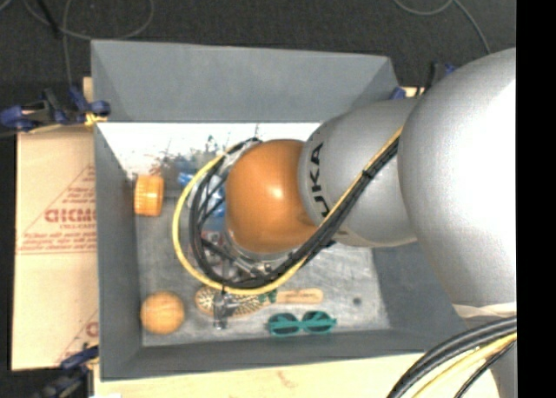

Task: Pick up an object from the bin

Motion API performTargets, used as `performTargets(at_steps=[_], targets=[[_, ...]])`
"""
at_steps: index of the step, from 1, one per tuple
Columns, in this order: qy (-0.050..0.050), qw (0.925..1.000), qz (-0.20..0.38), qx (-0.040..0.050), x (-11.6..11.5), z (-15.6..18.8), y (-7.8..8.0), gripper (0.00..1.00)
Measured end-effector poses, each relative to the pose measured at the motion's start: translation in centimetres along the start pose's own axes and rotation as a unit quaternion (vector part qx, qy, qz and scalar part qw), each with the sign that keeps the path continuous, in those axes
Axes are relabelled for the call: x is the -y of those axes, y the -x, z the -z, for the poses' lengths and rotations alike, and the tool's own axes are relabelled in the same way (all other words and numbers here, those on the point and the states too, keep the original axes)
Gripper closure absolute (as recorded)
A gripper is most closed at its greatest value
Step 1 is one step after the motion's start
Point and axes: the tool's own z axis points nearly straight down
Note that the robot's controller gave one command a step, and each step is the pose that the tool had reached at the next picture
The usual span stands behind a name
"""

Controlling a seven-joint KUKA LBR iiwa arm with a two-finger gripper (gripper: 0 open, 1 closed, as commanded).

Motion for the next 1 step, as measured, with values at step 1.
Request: performTargets(at_steps=[1], targets=[[0.0,0.9998,-0.017,-0.0028,2.43,0.96,6.89,0.0]])
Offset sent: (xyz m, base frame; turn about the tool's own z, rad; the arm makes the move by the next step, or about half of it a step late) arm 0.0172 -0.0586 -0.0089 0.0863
